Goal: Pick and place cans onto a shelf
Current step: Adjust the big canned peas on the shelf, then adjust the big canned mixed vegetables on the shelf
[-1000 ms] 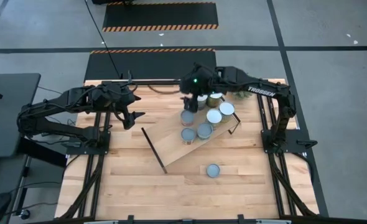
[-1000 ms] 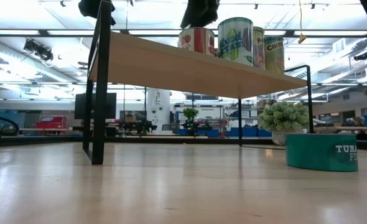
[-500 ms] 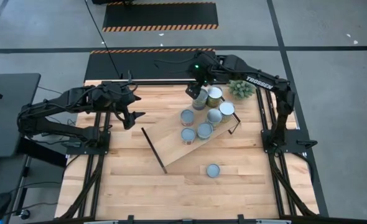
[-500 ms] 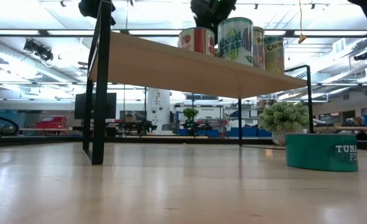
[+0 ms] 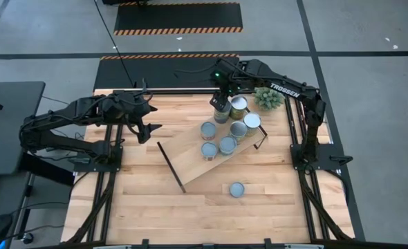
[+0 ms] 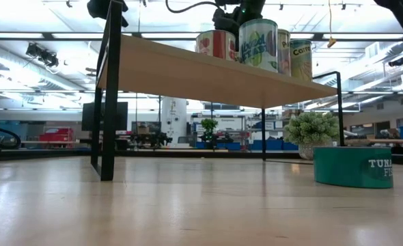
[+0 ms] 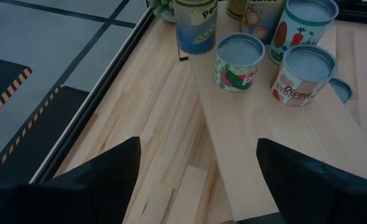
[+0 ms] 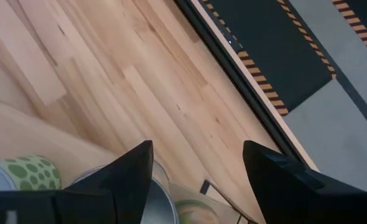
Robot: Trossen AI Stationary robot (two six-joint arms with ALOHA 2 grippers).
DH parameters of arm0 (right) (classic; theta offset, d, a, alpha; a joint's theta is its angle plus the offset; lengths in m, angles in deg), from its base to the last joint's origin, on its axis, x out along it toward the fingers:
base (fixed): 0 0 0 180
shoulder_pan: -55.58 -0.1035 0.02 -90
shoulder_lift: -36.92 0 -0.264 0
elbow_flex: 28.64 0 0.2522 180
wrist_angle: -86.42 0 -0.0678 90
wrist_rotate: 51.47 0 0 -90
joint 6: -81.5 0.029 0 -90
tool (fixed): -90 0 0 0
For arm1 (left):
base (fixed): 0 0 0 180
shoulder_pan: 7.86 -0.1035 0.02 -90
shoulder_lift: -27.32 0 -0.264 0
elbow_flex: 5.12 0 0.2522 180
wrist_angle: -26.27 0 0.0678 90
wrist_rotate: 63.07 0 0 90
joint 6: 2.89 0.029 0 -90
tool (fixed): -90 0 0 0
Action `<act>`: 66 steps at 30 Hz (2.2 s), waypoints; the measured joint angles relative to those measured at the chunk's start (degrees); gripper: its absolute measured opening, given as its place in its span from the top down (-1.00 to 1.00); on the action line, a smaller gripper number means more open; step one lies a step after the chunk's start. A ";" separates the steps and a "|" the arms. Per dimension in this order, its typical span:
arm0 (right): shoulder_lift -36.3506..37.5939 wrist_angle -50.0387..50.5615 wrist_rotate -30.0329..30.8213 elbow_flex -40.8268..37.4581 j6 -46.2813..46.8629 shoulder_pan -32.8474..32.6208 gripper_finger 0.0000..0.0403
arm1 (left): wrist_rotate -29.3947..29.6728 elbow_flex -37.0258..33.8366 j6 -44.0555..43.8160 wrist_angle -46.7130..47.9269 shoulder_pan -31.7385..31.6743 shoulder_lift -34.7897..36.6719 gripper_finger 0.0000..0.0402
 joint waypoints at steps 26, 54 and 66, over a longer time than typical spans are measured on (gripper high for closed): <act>0.00 2.06 1.66 0.49 -4.91 -2.41 -0.27 | 0.00 -0.02 -0.05 -0.01 0.00 0.00 -0.62; -0.07 0.79 -3.13 0.30 -10.93 -4.21 -0.27 | -0.01 0.00 -1.08 -0.01 -0.02 0.00 -0.62; -0.09 0.15 -3.17 5.02 -10.35 -5.61 -0.27 | 0.00 -0.01 -0.97 -0.01 -0.02 0.00 -0.62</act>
